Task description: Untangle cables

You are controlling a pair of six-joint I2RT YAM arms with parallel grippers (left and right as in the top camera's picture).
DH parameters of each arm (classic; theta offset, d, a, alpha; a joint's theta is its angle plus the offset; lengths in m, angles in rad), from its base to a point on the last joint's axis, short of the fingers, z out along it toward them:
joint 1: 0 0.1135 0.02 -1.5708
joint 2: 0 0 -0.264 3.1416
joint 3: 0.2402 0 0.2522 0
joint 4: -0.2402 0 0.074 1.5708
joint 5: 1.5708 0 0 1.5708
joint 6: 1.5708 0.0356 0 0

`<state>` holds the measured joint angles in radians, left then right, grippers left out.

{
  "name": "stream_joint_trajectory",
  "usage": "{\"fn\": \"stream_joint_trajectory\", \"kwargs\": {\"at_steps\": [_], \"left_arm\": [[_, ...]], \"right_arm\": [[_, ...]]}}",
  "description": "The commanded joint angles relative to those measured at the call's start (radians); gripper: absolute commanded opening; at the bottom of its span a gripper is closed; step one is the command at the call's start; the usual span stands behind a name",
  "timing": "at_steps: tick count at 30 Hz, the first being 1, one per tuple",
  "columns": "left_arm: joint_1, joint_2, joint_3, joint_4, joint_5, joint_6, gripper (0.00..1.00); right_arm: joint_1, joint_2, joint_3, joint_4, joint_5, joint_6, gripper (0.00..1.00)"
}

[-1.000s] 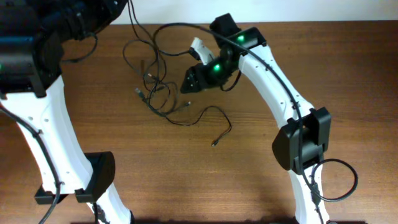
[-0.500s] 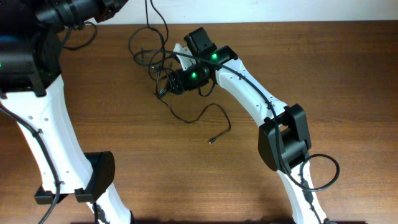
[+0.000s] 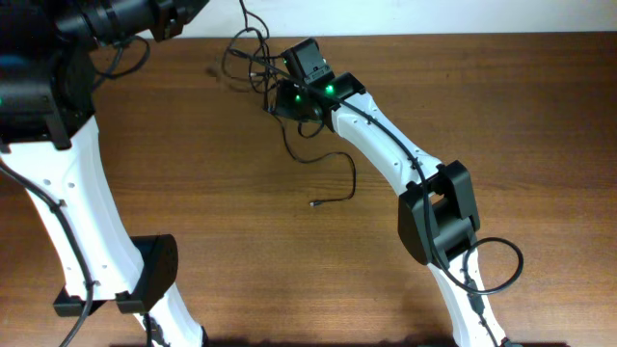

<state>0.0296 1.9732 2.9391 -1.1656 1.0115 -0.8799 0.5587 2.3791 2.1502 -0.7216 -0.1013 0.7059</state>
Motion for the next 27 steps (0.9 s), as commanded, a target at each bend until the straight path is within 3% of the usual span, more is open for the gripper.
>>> {"fn": "stream_joint_trajectory", "kwargs": {"at_steps": [1, 3, 5, 7, 12, 14, 15, 16, 17, 24, 27], "left_arm": [[0.006, -0.003, 0.002, -0.017, -0.045, 0.032, 0.00], [0.006, -0.003, 0.002, -0.200, -0.327, 0.134, 0.00], [0.006, 0.002, -0.016, -0.393, -0.705, 0.289, 0.00], [0.006, 0.008, -0.076, -0.454, -0.805, 0.456, 0.00], [0.006, 0.009, -0.423, -0.452, -0.839, 0.661, 0.00], [0.006, 0.009, -0.557, -0.420, -0.877, 0.670, 0.00], [0.006, 0.009, -0.597, -0.406, -0.855, 0.674, 0.00], [0.006, 0.009, -0.600, -0.394, -0.807, 0.699, 0.00], [0.006, 0.005, -0.592, -0.380, -0.749, 0.722, 0.00], [0.025, 0.000, -0.578, -0.356, -0.738, 0.708, 0.00], [0.086, 0.000, -0.578, -0.335, -0.746, 0.603, 0.00]], "right_arm": [[-0.051, 0.001, 0.002, -0.079, -0.091, -0.143, 0.04], [-0.106, -0.071, 0.002, -0.216, -0.165, -0.264, 0.04], [-0.157, -0.165, 0.002, -0.344, -0.180, -0.370, 0.04], [-0.208, -0.260, 0.002, -0.447, -0.180, -0.450, 0.04], [-0.267, -0.381, 0.002, -0.608, -0.273, -0.558, 0.04], [-0.267, -0.381, 0.002, -0.630, -0.293, -0.571, 0.04], [-0.257, -0.380, 0.002, -0.623, -0.291, -0.571, 0.19], [-0.245, -0.375, 0.002, -0.608, -0.291, -0.566, 0.48], [-0.227, -0.359, 0.002, -0.589, -0.289, -0.523, 0.63], [-0.082, -0.141, -0.003, -0.525, -0.199, -0.515, 0.60], [-0.077, -0.045, -0.003, -0.466, -0.175, -0.515, 0.57]]}}
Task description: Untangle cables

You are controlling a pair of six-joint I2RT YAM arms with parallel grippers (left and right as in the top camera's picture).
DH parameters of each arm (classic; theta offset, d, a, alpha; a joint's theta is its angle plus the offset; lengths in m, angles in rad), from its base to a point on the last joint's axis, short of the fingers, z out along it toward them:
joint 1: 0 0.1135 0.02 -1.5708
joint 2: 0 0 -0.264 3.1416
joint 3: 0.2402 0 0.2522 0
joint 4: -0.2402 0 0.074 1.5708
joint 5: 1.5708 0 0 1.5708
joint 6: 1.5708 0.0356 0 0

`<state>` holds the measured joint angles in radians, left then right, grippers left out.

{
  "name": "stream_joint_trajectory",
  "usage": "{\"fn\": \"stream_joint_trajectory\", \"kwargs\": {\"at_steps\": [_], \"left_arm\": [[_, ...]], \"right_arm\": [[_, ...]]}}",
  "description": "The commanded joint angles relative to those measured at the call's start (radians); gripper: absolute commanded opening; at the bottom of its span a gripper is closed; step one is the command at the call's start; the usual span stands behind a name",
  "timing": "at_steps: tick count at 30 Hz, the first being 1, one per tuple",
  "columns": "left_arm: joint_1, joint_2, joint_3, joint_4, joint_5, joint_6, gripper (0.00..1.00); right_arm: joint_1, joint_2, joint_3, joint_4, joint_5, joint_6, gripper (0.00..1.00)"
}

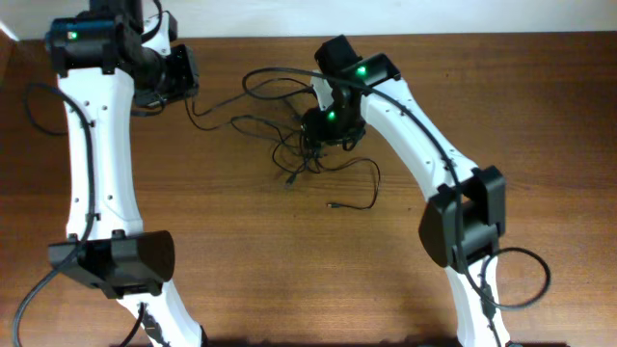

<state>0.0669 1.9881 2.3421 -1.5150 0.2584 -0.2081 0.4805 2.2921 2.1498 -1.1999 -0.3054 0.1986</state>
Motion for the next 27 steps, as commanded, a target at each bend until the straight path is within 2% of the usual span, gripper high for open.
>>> {"fn": "stream_joint_trajectory", "kwargs": {"at_steps": [1, 3, 4, 6, 8, 10, 11, 13, 15, 18, 21, 24, 26, 27], "left_arm": [[0.061, -0.015, 0.019, 0.015, 0.010, -0.068, 0.00], [0.072, -0.015, 0.019, 0.015, 0.009, -0.068, 0.00], [0.074, -0.015, 0.019, 0.015, 0.008, -0.068, 0.00], [0.074, -0.015, 0.019, 0.028, 0.008, -0.073, 0.00], [0.081, -0.015, 0.019, 0.042, 0.008, -0.080, 0.00], [0.092, -0.013, 0.019, 0.042, -0.045, -0.080, 0.00], [0.098, -0.005, 0.018, 0.041, -0.148, -0.083, 0.00], [0.126, 0.004, 0.016, 0.045, -0.235, -0.125, 0.00], [0.191, 0.009, 0.016, 0.072, -0.303, -0.151, 0.00], [0.286, 0.009, 0.016, 0.086, -0.399, -0.200, 0.00], [0.384, 0.009, 0.016, 0.090, -0.421, -0.199, 0.00], [0.401, 0.009, 0.016, 0.108, -0.432, -0.192, 0.00], [0.402, 0.009, 0.016, 0.124, -0.506, -0.192, 0.00], [0.403, 0.009, 0.016, 0.131, -0.509, -0.192, 0.00]], "right_arm": [[0.008, 0.077, -0.003, 0.029, 0.029, -0.008, 0.51], [0.022, 0.112, -0.003, 0.042, 0.030, -0.008, 0.38], [0.030, 0.132, -0.003, 0.067, 0.030, -0.007, 0.24], [0.039, 0.146, -0.003, 0.109, 0.030, -0.007, 0.20], [0.042, 0.149, -0.003, 0.130, 0.029, -0.006, 0.04], [0.015, 0.093, 0.007, 0.079, 0.030, -0.001, 0.04], [-0.032, -0.014, 0.014, 0.025, 0.029, -0.011, 0.04], [-0.141, -0.203, 0.014, -0.056, 0.028, -0.027, 0.04], [-0.319, -0.409, 0.014, -0.156, 0.025, -0.054, 0.04], [-0.594, -0.570, 0.014, -0.256, -0.042, -0.116, 0.04], [-0.856, -0.587, 0.014, -0.319, -0.174, -0.143, 0.04], [-0.929, -0.587, 0.014, -0.326, -0.137, -0.141, 0.04], [-0.990, -0.587, 0.014, -0.327, -0.085, -0.112, 0.04], [-1.013, -0.586, 0.014, -0.339, -0.132, -0.118, 0.04]]}}
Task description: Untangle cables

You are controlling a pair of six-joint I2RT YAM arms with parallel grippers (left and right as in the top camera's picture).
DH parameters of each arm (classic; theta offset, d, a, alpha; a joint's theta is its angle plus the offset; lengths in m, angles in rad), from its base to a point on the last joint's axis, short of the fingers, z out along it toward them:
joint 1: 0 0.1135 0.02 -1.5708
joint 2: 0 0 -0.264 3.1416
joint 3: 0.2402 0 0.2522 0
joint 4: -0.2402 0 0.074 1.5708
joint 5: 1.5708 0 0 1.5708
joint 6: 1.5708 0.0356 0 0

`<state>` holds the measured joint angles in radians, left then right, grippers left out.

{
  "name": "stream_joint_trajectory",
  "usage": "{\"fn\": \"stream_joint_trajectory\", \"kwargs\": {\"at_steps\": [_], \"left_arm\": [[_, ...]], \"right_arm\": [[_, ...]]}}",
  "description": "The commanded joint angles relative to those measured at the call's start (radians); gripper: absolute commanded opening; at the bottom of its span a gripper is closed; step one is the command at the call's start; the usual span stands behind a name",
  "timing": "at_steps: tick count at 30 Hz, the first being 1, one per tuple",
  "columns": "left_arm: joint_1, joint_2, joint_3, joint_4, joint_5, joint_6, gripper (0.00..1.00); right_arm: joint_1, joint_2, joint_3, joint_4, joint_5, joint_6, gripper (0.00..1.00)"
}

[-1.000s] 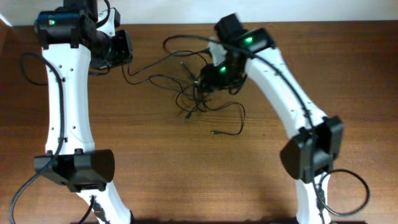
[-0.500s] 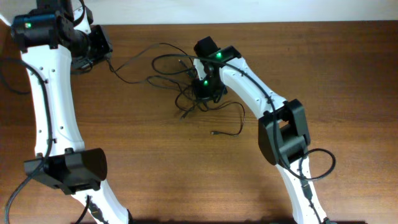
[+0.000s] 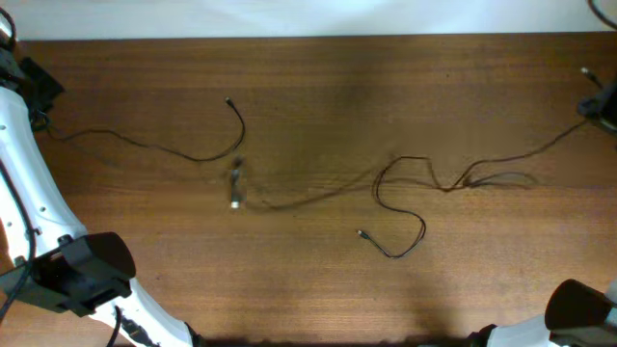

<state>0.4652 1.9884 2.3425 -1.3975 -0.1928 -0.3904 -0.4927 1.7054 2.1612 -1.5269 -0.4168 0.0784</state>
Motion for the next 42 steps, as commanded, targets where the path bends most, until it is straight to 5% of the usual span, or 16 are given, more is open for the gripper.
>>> {"fn": "stream_joint_trajectory", "kwargs": {"at_steps": [1, 5, 7, 11, 14, 19, 20, 21, 22, 26, 31, 35, 37, 38, 42], "left_arm": [[0.003, 0.008, 0.016, 0.023, -0.054, -0.008, 0.00], [-0.034, -0.040, 0.155, 0.058, 0.326, 0.269, 0.00], [-0.044, -0.107, 0.320, 0.069, 0.524, 0.365, 0.00], [-0.043, -0.252, 0.514, 0.206, 0.534, 0.285, 0.00], [-0.043, -0.307, 0.520, 0.396, 0.352, 0.185, 0.00], [-0.044, -0.306, 0.477, 0.364, 0.569, 0.167, 0.00], [-0.047, -0.306, 0.458, 0.356, 0.642, 0.167, 0.00], [-0.062, -0.306, 0.434, 0.352, 0.716, 0.167, 0.00], [-0.083, -0.306, 0.417, 0.353, 0.728, 0.166, 0.00], [-0.191, -0.306, 0.375, 0.352, 0.658, 0.127, 0.00], [-0.192, -0.310, 0.376, 0.356, 0.204, -0.072, 0.00], [-0.192, -0.327, 0.375, 0.425, 0.364, -0.346, 0.00], [-0.193, -0.302, 0.375, 0.332, 0.528, -0.320, 0.00], [-0.212, -0.271, 0.374, 0.220, 0.607, -0.215, 0.00], [-0.321, -0.058, 0.374, -0.229, 0.473, 0.131, 0.00]], "right_arm": [[-0.024, 0.001, 0.002, -0.026, -0.040, -0.024, 0.04], [0.172, 0.002, 0.002, -0.024, -0.025, -0.099, 0.04], [0.204, 0.003, 0.002, 0.020, 0.091, -0.013, 0.04], [0.088, 0.022, 0.002, 0.031, 0.096, 0.013, 0.04], [0.032, 0.073, -0.003, 0.004, 0.088, 0.011, 0.04], [0.100, 0.105, -0.005, -0.026, 0.025, -0.102, 0.05], [0.114, 0.106, -0.005, -0.027, 0.023, -0.101, 0.72], [0.141, 0.106, -0.005, -0.028, -0.029, -0.108, 0.92], [0.168, 0.106, -0.005, -0.030, -0.096, -0.154, 0.95], [0.409, 0.129, -0.005, -0.003, -0.156, -0.213, 0.98], [0.648, 0.274, -0.005, 0.029, -0.156, -0.193, 0.97], [0.729, 0.393, -0.005, 0.056, -0.156, -0.168, 0.97], [0.748, 0.431, -0.005, 0.085, -0.159, -0.145, 0.97], [0.748, 0.440, -0.005, 0.092, -0.158, -0.145, 0.97], [0.748, 0.441, -0.005, 0.092, -0.140, -0.145, 0.97]]}}
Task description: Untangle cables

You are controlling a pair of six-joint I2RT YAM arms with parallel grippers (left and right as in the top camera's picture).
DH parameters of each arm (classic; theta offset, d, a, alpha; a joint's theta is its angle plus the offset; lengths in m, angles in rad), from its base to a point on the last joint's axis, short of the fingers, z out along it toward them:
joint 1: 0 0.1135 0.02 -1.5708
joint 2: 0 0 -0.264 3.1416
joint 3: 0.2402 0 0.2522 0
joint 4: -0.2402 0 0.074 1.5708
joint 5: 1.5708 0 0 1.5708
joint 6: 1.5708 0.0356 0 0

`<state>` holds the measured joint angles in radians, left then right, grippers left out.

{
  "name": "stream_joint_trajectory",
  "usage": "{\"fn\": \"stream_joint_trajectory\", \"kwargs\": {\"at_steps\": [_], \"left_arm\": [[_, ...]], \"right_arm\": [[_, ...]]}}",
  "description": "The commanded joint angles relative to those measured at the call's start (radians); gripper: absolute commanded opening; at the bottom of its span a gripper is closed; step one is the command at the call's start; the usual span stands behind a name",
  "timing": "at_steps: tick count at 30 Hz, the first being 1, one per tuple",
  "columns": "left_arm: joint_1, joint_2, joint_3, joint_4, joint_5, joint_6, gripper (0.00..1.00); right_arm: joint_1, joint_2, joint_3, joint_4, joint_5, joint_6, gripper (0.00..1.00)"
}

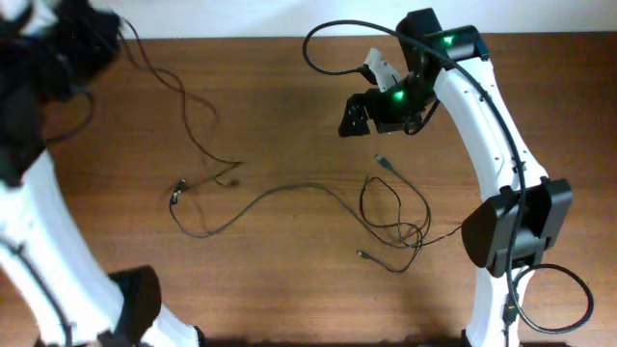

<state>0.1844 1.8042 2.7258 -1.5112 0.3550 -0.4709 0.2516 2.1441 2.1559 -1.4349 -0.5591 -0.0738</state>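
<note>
Thin black cables lie across the brown table. One cable runs from my blurred left gripper at the top left down to a plug; the gripper appears shut on its upper end. A second cable sweeps from that plug to a small tangle right of centre. Loose ends lie at one plug and another plug. My right gripper hovers above the tangle, near no cable; its jaws are too dark to read.
The right arm's white links cross the table's right side down to its base. A thick black lead loops off the right wrist. The left arm runs along the left edge. The table's far edge is close behind both grippers.
Both arms are back in view from the table's outer edges. The cables, then stretched out wide, now lie slacker, with loops gathered right of centre. The right gripper is over the table's upper middle.
The cables were a knot at the far edge with the right gripper on it. Then both grippers stood on either side of the spread knot. Then the arms were far apart and the cables drawn long. Now two strands lie mostly apart with a small tangle.
</note>
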Motion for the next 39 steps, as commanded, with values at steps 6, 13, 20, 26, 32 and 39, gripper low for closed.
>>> {"fn": "stream_joint_trajectory", "kwargs": {"at_steps": [6, 13, 20, 26, 32, 39], "left_arm": [[-0.167, 0.339, -0.229, -0.170, -0.246, 0.376, 0.00], [-0.149, 0.315, -0.457, -0.001, -0.352, 0.273, 0.00], [0.406, 0.298, 0.347, -0.053, -0.324, 0.049, 0.00], [0.796, 0.295, 0.411, -0.178, -0.225, -0.035, 0.00], [0.789, 0.291, 0.259, -0.177, -0.160, 0.212, 0.00], [0.755, -0.068, -0.484, -0.108, -0.285, 0.169, 0.00]], "right_arm": [[0.002, 0.002, 0.000, -0.001, 0.049, 0.007, 0.97], [0.003, 0.002, 0.000, -0.008, 0.066, 0.011, 0.97], [0.003, 0.002, 0.000, -0.023, 0.066, 0.047, 0.97], [0.003, 0.002, 0.000, -0.034, 0.066, 0.069, 0.96], [0.003, 0.002, 0.000, -0.068, 0.066, 0.067, 0.97], [0.003, 0.002, 0.000, -0.114, 0.081, 0.067, 0.96]]}}
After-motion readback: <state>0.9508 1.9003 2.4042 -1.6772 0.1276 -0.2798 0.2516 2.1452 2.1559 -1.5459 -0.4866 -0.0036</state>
